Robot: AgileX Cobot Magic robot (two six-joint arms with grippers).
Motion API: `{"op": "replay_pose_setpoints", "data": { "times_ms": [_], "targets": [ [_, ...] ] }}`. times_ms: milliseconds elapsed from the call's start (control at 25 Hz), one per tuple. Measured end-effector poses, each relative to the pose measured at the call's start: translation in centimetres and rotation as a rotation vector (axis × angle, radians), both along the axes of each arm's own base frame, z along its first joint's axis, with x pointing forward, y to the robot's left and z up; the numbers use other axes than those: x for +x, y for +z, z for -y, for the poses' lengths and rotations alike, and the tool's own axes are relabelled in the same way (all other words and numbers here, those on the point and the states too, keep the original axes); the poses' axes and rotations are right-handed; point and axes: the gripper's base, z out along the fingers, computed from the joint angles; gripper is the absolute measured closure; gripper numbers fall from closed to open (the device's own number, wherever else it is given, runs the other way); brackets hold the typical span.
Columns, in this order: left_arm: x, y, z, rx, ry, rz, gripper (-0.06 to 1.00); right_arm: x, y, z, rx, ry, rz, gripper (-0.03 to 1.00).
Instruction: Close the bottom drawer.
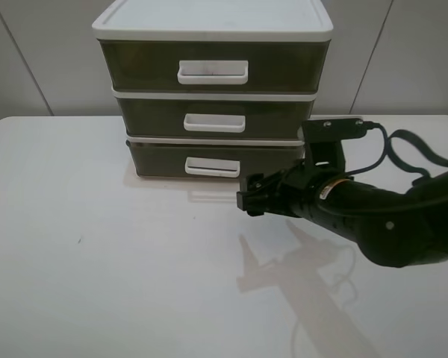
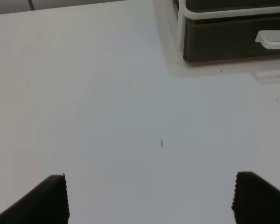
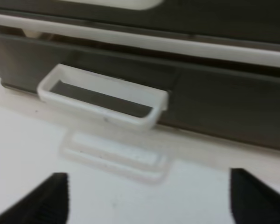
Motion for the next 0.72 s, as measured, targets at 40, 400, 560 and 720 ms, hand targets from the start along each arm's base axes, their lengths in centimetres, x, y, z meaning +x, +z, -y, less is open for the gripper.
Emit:
{"op": "replay_pose_setpoints", "data": {
  "times_ms": [40, 400, 560, 720],
  "targets": [
    [0.0, 0.0, 0.0, 0.0, 0.0, 0.0, 0.23, 0.1, 0.5, 0.8, 0.006, -0.012, -0.038, 0.2],
    [0.0, 0.0, 0.0, 0.0, 0.0, 0.0, 0.23, -1.2, 5.9, 7.1, 0.089, -0.052, -0.23, 0.15],
    [0.0, 0.0, 0.0, 0.0, 0.0, 0.0, 0.23, -2.3, 7.9, 11.1, 0.108, -0.152, -0.267, 0.15],
    [0.0, 0.0, 0.0, 0.0, 0.0, 0.0, 0.23, -4.6, 10.6, 14.7, 0.1, -0.284, -0.236, 0.15]
  ]
}}
